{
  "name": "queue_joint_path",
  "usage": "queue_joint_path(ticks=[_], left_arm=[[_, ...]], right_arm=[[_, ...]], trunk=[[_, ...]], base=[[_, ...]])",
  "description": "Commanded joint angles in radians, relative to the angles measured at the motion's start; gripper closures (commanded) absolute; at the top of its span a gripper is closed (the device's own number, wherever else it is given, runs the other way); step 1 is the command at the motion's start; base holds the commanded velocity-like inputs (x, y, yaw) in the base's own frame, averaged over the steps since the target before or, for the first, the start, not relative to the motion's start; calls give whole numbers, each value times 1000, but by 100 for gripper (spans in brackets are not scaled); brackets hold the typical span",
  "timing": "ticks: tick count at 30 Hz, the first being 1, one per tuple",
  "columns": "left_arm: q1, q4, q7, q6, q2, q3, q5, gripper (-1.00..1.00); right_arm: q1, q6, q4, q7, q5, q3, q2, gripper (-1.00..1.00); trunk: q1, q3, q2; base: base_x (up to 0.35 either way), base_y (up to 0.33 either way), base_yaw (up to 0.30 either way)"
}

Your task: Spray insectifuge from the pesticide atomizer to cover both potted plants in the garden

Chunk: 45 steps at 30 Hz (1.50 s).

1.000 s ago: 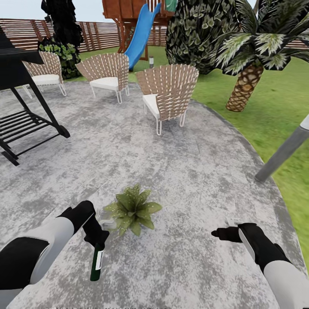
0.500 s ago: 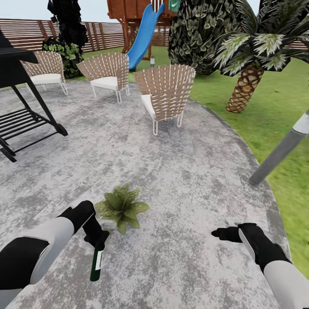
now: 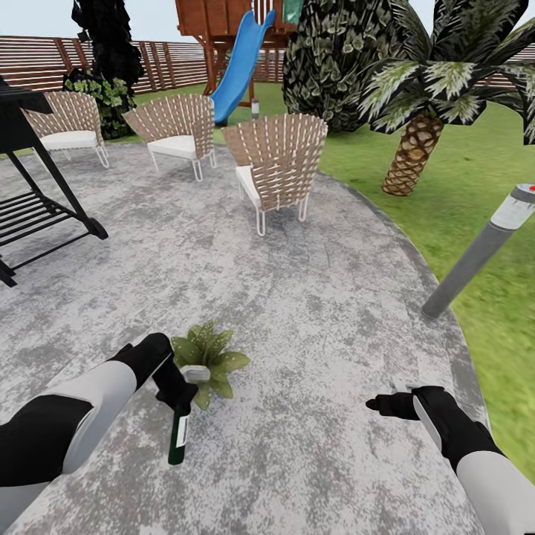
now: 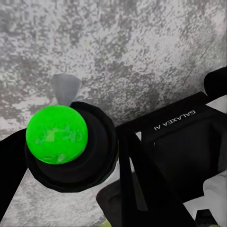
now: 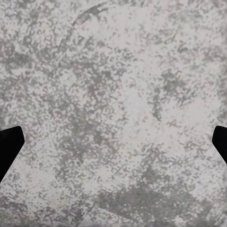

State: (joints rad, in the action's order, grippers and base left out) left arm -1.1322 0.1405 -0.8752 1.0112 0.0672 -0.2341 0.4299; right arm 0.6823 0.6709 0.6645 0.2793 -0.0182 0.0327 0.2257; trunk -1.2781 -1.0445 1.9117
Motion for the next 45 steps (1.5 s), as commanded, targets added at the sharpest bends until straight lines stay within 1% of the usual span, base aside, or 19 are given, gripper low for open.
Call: queue_joint_path(ticks=[1, 15, 23, 25, 29, 32, 39, 43, 45], left_arm=[[0, 2, -8, 4, 0, -8, 1, 100], [8, 2, -5, 2, 6, -12, 1, 100], [7, 2, -8, 2, 3, -9, 1, 100], [1, 3, -8, 3, 1, -8, 1, 100], [-33, 4, -9, 3, 0, -7, 1, 100], [-35, 3, -9, 3, 0, -7, 1, 100], [-23, 4, -6, 2, 3, -7, 1, 100], [28, 4, -5, 1, 3, -9, 1, 100], [39, 5, -5, 1, 4, -10, 1, 100]], right_arm=[[0, 6, 1, 3, -2, 3, 0, -100], [0, 6, 1, 3, -2, 3, 0, -100], [0, 6, 1, 3, -2, 3, 0, -100], [0, 6, 1, 4, -3, 3, 0, -100], [0, 6, 1, 3, -3, 3, 0, -100], [0, 6, 1, 3, -3, 3, 0, -100], [0, 6, 1, 3, -2, 3, 0, -100], [0, 6, 1, 3, -1, 3, 0, -100], [0, 6, 1, 3, 0, 3, 0, -100]], trunk=[[0, -1, 0], [0, -1, 0], [0, -1, 0], [0, -1, 0], [0, -1, 0], [0, -1, 0], [0, -1, 0], [0, -1, 0], [0, -1, 0]], base=[[0, 0, 0], [0, 0, 0], [0, 0, 0], [0, 0, 0], [0, 0, 0], [0, 0, 0], [0, 0, 0], [0, 0, 0], [0, 0, 0]])
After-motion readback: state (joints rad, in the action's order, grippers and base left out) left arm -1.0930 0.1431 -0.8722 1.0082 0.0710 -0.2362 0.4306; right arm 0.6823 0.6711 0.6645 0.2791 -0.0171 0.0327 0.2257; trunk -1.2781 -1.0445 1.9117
